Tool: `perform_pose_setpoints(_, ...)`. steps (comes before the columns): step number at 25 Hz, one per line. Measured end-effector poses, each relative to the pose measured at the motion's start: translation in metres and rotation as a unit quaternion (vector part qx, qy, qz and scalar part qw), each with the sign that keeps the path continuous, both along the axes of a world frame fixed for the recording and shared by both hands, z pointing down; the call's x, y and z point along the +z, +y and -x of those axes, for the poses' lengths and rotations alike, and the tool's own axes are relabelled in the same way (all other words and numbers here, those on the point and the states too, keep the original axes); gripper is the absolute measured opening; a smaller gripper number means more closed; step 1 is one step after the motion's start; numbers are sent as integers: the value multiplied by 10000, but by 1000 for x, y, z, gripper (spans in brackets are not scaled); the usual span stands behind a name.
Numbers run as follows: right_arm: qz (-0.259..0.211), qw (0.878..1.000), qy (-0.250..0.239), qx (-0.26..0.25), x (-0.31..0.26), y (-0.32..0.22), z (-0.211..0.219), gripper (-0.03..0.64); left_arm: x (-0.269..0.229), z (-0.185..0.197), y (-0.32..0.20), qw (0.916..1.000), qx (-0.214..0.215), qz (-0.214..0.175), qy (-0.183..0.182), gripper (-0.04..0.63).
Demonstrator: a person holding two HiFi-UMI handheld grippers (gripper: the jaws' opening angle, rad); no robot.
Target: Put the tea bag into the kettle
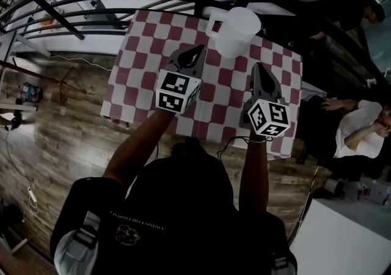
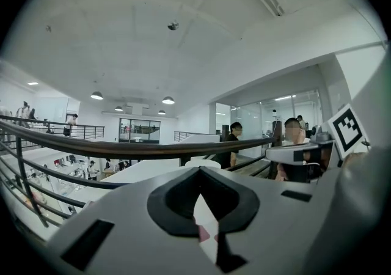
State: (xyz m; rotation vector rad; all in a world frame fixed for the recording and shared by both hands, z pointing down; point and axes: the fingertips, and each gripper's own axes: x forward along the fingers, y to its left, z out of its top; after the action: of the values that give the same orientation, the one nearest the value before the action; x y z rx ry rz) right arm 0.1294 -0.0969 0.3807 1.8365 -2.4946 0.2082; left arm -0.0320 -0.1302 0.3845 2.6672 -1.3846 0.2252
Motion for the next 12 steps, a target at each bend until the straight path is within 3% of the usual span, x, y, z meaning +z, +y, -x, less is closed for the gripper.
perform_pose_setpoints(12,150,9999,2,-38,18,-74,-23,12,15,-19,-71,9999,-110,117,-46,3)
